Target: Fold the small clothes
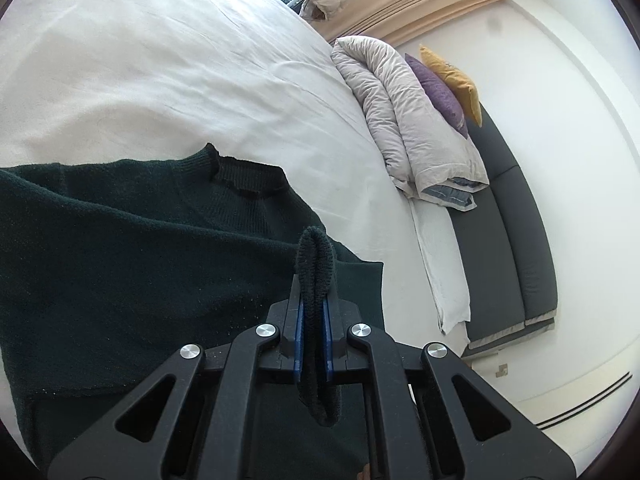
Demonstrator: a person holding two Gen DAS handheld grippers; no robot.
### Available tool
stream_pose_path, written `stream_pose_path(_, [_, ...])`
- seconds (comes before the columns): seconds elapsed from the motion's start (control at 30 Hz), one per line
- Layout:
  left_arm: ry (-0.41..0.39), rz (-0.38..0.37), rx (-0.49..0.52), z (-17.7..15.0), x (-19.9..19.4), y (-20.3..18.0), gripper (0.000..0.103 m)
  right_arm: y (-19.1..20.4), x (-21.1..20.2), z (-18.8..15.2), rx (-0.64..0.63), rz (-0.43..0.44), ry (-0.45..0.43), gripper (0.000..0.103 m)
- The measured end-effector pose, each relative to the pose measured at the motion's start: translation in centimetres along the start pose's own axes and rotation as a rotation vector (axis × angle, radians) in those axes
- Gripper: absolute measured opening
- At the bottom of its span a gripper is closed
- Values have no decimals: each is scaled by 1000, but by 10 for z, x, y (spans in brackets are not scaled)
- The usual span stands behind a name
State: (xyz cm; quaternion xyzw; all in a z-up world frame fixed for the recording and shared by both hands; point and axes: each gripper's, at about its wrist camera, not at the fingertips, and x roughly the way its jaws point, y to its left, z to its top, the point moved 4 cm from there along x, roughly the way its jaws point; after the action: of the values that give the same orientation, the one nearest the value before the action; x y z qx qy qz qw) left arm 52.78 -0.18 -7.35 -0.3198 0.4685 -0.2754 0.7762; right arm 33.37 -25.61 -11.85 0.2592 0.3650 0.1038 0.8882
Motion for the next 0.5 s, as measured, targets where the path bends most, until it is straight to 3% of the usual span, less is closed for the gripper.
stream_pose_path(0.03, [-4,-4,1,1,-5,0,6,-21,3,6,124,33,7,75])
stream_pose_path(0.13, [-25,-11,2,7,-19,-1,6,-78,12,17,414,49,-25,74])
stream_pose_path(0.23, [-50,-20,7,13,-33,-1,6,-112,22,19,608,98,-55,73])
stream_pose_path(0.4, [-92,-29,-3,20,-53,7,6,-119,27,27,711,152,-100,73])
stream_pose_path(0.5, [-115,-29,-30,23,-66,19,6,-115,24,21,804,207,-77,73])
